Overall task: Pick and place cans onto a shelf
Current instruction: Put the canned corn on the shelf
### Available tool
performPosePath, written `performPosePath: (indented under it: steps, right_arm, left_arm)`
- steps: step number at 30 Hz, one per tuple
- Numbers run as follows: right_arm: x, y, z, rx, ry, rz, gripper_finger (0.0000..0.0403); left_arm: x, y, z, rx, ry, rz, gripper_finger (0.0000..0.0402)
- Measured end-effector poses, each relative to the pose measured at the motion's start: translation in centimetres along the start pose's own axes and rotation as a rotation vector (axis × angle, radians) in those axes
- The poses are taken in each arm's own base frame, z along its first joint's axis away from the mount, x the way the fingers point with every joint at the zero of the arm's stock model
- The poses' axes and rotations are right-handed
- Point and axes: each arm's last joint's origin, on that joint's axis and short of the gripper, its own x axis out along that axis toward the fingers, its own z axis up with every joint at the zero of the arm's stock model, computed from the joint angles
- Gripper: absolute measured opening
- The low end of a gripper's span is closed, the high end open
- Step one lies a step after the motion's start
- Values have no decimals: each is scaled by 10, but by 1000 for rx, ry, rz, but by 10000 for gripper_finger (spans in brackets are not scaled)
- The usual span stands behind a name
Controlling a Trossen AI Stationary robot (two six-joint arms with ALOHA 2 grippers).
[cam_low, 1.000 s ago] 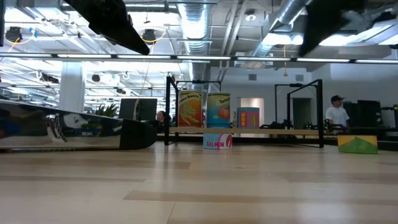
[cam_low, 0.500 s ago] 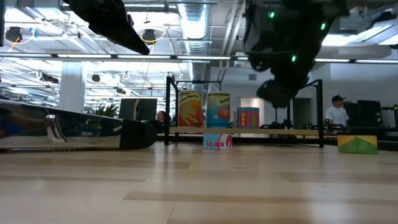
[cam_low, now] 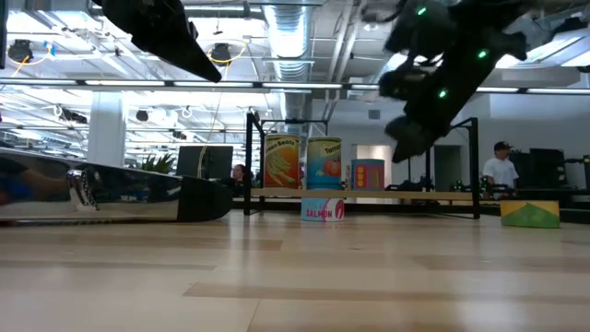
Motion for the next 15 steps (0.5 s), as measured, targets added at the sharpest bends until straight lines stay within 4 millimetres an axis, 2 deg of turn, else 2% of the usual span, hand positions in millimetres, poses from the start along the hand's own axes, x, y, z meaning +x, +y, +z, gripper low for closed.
performPosePath:
  steps: [3, 6, 8, 10, 15]
  right_arm:
    - [-6, -16, -5, 36, -96, 231, 38]
    - [-6, -28, -11, 95, -279, 483, 27]
    - [-2, -38, -16, 162, -352, 493, 18]
    - [2, -45, -20, 201, -344, 447, 10]
    - [7, -46, -15, 192, -331, 437, 12]
  left_arm:
    - [0, 0, 0, 12, -2, 17, 38]
    - [0, 1, 0, 12, -6, 38, 38]
    - [0, 1, 0, 10, -8, 51, 38]
    - [0, 1, 0, 8, -8, 51, 38]
    - [0, 1, 1, 0, -12, 54, 38]
